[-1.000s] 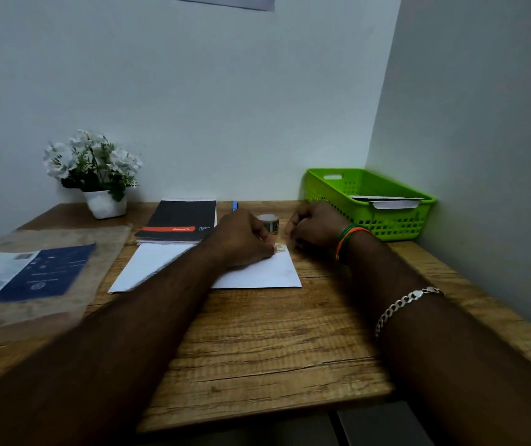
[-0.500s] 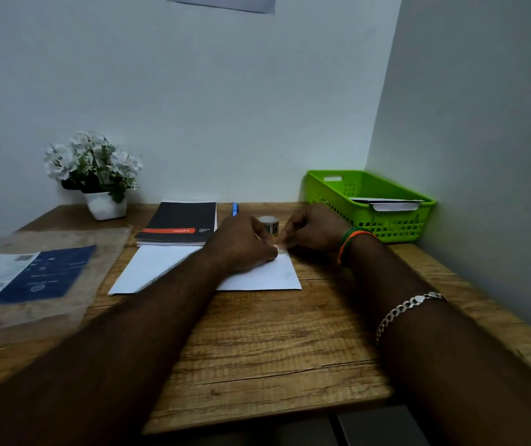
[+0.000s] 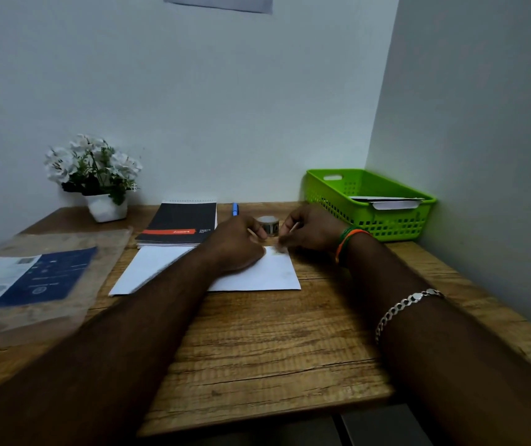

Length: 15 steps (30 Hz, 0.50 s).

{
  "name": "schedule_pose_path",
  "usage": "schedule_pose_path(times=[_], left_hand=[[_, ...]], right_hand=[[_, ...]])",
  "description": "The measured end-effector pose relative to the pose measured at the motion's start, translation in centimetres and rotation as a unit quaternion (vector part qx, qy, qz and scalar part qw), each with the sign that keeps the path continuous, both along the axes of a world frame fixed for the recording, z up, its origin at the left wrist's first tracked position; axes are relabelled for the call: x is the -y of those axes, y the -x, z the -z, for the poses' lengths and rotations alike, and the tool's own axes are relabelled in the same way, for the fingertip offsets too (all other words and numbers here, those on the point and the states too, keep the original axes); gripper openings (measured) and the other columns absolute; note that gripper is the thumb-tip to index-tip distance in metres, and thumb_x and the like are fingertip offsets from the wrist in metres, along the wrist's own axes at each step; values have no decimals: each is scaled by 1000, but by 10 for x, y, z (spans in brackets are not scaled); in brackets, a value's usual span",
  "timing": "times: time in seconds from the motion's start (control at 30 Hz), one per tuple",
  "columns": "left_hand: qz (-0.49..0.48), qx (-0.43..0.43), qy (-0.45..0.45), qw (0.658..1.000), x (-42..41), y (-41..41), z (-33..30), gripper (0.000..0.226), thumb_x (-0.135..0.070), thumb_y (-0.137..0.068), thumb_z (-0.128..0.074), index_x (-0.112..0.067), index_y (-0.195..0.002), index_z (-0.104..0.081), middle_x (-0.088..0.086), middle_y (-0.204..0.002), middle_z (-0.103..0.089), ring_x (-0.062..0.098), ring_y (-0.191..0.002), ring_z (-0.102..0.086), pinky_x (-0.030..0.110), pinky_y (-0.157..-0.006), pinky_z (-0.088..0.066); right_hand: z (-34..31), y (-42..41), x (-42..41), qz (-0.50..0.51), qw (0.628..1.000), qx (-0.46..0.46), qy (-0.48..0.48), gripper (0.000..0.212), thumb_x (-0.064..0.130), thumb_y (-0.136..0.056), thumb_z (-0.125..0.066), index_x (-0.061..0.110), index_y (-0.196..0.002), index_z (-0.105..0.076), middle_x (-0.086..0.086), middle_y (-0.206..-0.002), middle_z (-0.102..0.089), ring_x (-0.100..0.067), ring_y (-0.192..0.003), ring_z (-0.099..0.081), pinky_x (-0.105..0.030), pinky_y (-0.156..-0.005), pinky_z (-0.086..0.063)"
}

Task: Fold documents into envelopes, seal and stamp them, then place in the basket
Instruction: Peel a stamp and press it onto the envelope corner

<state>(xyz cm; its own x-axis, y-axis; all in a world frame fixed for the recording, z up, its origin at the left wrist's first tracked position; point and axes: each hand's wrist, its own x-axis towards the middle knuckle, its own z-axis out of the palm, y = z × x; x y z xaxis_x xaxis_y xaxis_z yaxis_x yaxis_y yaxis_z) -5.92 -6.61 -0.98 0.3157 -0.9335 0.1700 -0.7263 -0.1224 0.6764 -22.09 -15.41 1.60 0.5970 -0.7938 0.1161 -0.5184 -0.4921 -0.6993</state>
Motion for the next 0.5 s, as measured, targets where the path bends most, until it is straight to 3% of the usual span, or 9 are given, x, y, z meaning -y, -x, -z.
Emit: schedule_pose_path(times=[0.1, 0.33, 0.5], left_hand=[[8, 14, 1, 1000, 0, 1, 0, 20, -15, -87, -75, -26, -104, -71, -11, -94, -65, 3, -88, -61, 18, -67, -43], [13, 10, 20, 1000, -2, 2, 1, 30, -14, -86, -77, -26, -113, -67, -18, -86, -59, 3, -81, -60, 19, -64, -41], [14, 11, 20, 1000, -4, 3, 0, 27, -15, -86, -77, -28, -109, -69, -13, -89, -64, 4, -80, -62, 19, -63, -42]], right_hand=[[1, 0, -3, 0, 1000, -8, -9, 22, 15, -69, -91, 16, -78, -71, -2, -71, -68, -9, -57, -57, -16, -51, -45], [-8, 9, -1, -14, 997, -1, -77, 29, -8, -72, -81, 12, -82, -62, -4, -64, -62, -10, -51, -56, -14, -42, -43], [1, 2, -2, 10, 999, 17, -48, 27, 10, -75, -87, 16, -71, -61, -2, -65, -63, -10, -55, -55, -15, -46, -44]])
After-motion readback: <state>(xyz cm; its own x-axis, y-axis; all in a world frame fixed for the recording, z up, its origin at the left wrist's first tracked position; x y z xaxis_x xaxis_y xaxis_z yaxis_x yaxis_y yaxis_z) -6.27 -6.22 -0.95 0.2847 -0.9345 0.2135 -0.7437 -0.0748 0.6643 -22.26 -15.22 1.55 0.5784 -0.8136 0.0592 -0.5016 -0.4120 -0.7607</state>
